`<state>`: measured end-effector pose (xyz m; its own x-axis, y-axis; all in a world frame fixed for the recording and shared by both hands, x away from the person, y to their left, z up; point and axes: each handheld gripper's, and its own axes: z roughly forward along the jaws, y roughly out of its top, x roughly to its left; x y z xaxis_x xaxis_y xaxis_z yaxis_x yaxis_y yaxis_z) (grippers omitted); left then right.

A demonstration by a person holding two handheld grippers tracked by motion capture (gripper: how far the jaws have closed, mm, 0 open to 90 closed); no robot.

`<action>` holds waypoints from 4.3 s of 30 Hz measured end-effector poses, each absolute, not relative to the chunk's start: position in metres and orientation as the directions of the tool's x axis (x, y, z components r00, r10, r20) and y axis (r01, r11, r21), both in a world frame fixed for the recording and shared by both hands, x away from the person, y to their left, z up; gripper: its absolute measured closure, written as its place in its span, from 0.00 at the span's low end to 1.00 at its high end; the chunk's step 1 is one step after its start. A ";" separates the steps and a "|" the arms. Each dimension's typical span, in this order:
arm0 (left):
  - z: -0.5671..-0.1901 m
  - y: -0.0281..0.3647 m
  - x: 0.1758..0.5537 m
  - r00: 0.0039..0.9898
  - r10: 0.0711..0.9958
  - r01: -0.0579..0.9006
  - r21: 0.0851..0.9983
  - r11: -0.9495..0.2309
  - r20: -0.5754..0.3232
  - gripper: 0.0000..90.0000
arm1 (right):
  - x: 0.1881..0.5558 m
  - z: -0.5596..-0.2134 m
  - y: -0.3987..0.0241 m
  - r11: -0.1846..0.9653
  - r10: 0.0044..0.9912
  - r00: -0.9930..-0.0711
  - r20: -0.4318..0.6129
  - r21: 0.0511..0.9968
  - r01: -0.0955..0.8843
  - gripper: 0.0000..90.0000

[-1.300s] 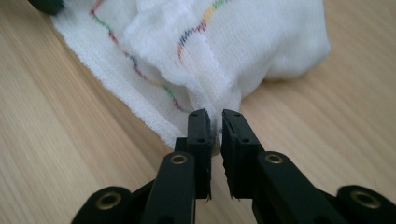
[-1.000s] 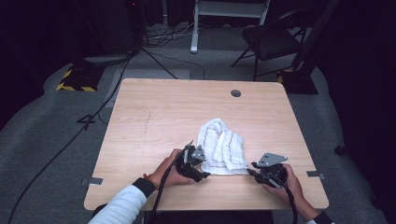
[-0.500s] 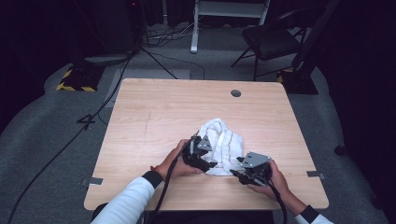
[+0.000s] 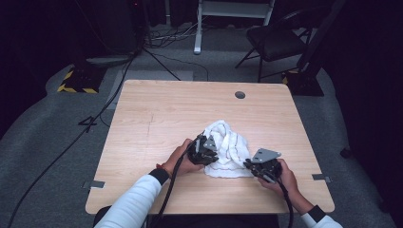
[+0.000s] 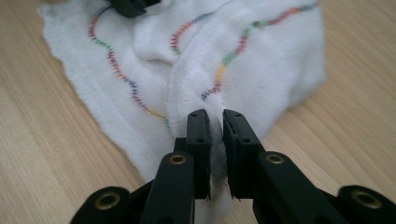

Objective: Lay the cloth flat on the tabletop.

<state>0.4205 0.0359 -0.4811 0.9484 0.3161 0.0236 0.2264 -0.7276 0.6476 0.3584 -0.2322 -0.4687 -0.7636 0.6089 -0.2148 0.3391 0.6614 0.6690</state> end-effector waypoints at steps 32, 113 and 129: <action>-0.488 0.037 0.430 0.914 0.406 0.301 0.644 -0.703 0.017 0.55 | 0.354 -0.446 -0.231 0.647 0.528 -0.825 -0.204 0.725 0.235 0.60; -0.470 0.069 0.439 0.877 0.480 0.336 0.675 -0.656 0.030 0.28 | 0.367 -0.439 -0.282 0.648 0.546 -0.818 -0.180 0.709 0.277 0.50; -0.493 0.044 0.494 0.826 0.563 0.412 0.683 -0.604 0.000 0.29 | 0.361 -0.482 -0.246 0.734 0.437 -0.886 -0.154 0.630 0.253 0.70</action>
<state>0.4940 0.0442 -0.4928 0.8264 0.5631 -0.0001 0.4115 -0.6038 0.6827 0.3609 -0.2458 -0.4823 -0.8861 0.4374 -0.1536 0.2531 0.7340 0.6303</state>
